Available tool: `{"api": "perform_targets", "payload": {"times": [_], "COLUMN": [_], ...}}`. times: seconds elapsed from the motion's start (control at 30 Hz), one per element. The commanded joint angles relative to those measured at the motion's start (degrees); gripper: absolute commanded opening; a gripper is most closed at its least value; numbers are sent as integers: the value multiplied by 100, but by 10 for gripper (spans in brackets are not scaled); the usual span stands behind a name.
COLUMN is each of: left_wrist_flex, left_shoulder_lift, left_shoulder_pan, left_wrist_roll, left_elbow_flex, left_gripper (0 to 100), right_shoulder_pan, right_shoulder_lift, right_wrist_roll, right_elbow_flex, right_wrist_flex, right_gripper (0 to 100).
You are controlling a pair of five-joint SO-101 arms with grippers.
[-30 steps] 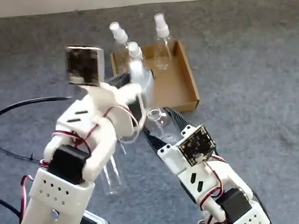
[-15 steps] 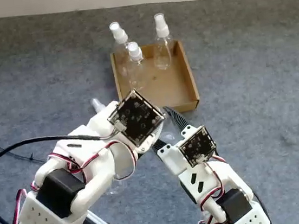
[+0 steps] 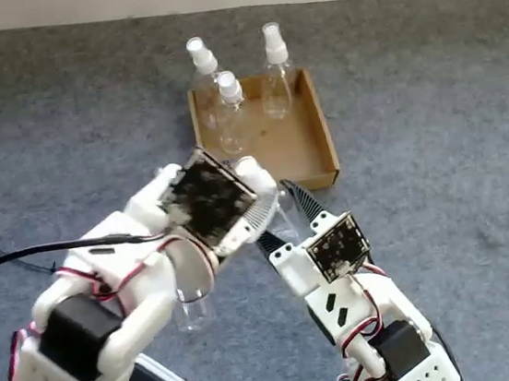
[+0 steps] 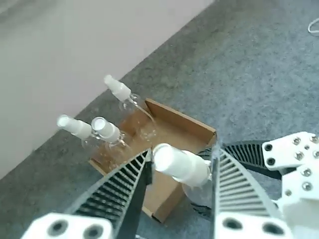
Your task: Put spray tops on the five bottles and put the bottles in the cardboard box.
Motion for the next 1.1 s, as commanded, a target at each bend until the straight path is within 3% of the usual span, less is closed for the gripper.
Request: {"api": "perform_targets", "payload": {"times": [0.0,0.13,0.27,0.6,1.07], "left_wrist_flex": [0,-431,-791,-958,-914], "left_shoulder_lift": [-66,-57,-57,13,1007], "left_shoulder_pan": [-585,-1112,-1103,-312,-251], "left_wrist_roll": [167,527,519,501,501], "left_elbow_flex": [-620,-497,13,716,224], "left_gripper": [181,141,50,56,56], "right_shoulder_pan": [66,66,66,66,66], "right_shoulder_lift": [-57,-57,-57,-57,-57], "right_wrist_roll": [-53,-53,-53,-53,-53], "right_elbow_flex": [-84,-84,-84,-84,-75], "right_wrist_flex": [-13,-13,-13,-13,-13], "right_gripper": [4,4,4,4,4]}}
